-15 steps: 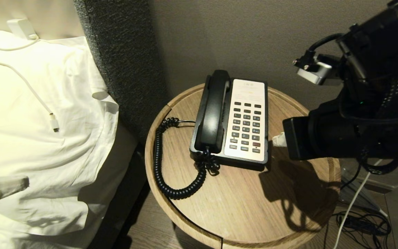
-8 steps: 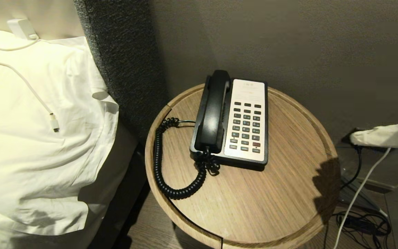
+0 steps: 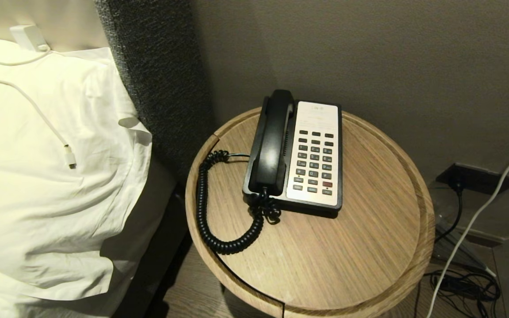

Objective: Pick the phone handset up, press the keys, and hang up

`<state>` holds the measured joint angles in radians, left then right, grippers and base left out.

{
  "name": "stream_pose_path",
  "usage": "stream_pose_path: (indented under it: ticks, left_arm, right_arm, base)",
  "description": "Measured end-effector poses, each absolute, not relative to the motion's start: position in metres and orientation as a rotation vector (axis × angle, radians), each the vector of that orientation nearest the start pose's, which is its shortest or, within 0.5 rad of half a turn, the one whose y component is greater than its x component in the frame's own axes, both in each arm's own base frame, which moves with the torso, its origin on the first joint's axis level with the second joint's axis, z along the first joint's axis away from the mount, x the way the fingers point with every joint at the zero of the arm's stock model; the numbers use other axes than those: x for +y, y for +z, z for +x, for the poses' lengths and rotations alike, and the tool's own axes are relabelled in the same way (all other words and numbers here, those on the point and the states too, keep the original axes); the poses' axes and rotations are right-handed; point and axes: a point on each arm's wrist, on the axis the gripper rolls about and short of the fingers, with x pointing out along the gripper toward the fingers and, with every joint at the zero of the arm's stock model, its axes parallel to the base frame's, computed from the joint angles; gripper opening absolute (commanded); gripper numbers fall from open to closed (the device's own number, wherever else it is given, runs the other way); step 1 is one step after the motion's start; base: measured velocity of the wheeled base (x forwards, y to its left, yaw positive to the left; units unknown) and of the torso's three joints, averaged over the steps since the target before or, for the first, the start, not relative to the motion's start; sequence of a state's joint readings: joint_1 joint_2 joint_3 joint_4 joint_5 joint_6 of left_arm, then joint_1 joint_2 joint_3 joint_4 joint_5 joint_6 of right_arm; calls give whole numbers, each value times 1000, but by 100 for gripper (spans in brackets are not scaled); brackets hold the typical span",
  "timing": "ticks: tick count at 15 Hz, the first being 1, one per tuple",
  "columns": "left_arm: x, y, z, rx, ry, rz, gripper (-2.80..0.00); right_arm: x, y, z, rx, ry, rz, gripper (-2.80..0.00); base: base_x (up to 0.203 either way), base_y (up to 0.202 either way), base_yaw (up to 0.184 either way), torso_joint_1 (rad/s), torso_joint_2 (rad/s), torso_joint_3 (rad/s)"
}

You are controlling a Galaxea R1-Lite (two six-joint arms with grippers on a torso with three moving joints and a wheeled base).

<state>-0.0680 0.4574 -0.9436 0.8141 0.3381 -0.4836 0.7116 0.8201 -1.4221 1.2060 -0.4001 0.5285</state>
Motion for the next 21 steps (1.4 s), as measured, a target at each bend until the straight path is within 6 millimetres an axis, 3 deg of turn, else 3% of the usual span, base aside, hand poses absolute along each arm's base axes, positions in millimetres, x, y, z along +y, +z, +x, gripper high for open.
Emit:
stream_pose_path:
  ticks: [2,5,9,13,18,21]
  left_arm:
    - [6,233,-71,252,328,-422,-280]
    - [2,217,-84,244,295,-404,-280]
    - [1,200,-88,244,299,-404,-280]
    - [3,187,-84,257,297,-404,-280]
    - [5,174,-70,250,245,-357,-280]
    - [5,145,-68,278,255,-341,-280]
  right_arm:
    - [-41,311,-42,571,101,227,-280]
    - [-51,297,-79,548,36,283,-280]
    - [-36,280,-117,516,-26,371,-280]
    - [-10,247,-157,528,-32,413,-280]
    - [0,192,-179,503,-30,351,-280]
    - [1,161,-179,496,-28,337,-280]
  base:
    - [0,0,0,0,0,0]
    - [0,0,0,0,0,0]
    - [0,0,0,0,0,0]
    - [0,0,0,0,0,0]
    - [0,0,0,0,0,0]
    - [0,0,0,0,0,0]
